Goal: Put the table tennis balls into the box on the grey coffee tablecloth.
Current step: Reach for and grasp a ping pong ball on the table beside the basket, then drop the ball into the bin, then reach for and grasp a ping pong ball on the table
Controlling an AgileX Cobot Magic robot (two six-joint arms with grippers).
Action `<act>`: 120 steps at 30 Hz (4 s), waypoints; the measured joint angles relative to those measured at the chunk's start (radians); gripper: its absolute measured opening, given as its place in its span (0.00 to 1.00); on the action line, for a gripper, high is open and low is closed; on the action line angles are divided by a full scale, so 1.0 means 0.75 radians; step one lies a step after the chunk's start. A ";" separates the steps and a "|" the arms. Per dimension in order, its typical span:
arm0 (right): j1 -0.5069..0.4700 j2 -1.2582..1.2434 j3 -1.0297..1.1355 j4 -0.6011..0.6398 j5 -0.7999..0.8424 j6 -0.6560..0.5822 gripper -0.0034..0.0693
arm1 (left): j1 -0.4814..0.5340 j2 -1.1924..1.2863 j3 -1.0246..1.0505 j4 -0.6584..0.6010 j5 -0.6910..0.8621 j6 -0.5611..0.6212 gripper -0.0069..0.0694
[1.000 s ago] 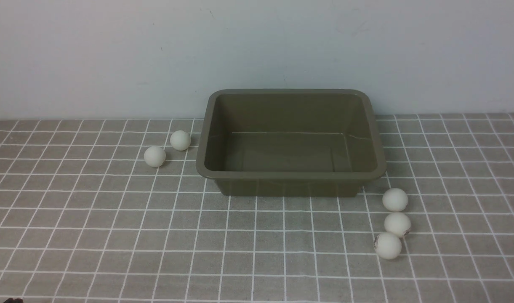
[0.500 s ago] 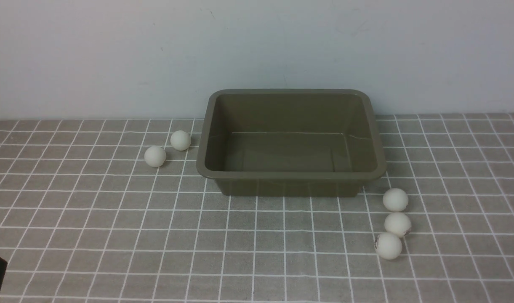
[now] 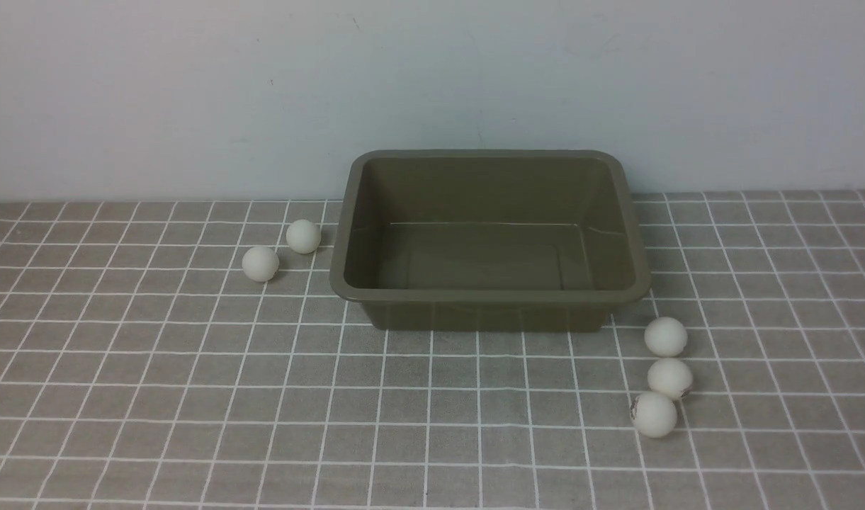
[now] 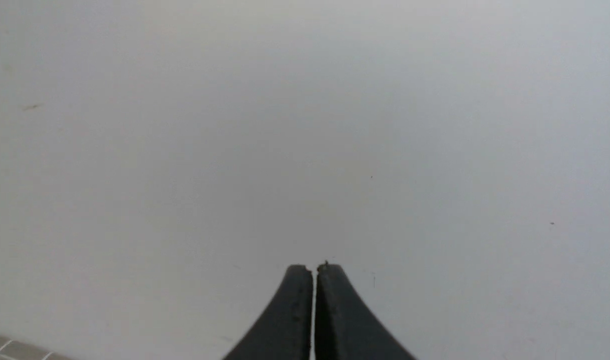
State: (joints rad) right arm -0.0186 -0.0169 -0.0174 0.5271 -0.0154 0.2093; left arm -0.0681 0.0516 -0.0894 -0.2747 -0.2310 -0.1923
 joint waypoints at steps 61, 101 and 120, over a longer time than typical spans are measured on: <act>0.022 1.458 -1.329 -0.338 1.535 -0.294 0.05 | 0.000 2.973 -2.244 0.136 1.366 0.479 0.54; 0.532 2.319 -1.256 -0.749 0.987 0.287 0.80 | -0.370 2.843 -2.744 0.289 1.807 0.340 0.83; 0.527 2.050 -1.285 -0.703 1.201 0.197 0.54 | 0.017 2.845 -2.962 0.205 1.974 0.314 0.08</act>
State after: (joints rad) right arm 0.3769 1.5204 -0.9809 0.0000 0.8851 0.3570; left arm -0.0556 2.1857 -2.3106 -0.1209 1.2498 0.0433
